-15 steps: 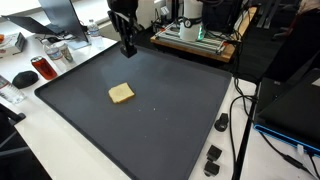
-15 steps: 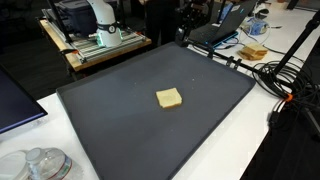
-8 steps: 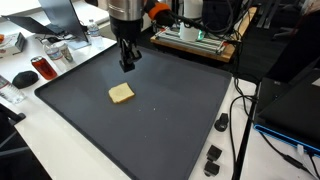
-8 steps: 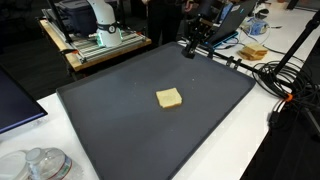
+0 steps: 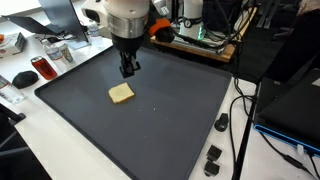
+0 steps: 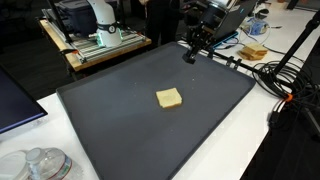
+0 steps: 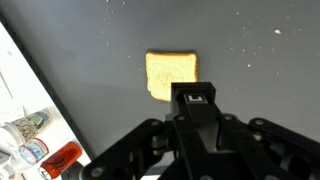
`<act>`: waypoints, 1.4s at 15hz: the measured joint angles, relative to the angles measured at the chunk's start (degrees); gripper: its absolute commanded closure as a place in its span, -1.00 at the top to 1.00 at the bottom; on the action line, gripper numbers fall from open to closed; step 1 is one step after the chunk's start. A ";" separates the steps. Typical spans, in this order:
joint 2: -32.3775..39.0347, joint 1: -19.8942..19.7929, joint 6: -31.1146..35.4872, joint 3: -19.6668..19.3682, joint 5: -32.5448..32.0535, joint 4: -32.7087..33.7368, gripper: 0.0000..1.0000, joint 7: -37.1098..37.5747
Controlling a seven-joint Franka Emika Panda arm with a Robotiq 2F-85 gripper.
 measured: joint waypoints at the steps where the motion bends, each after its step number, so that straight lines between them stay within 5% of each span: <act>1: 0.11 0.02 -0.03 0.00 0.00 0.00 -0.89 0.01; 13: 10.27 1.59 -3.44 -1.98 0.02 10.08 -0.89 2.88; 21: 17.23 -3.76 -4.85 -2.01 5.96 22.37 -0.89 -9.99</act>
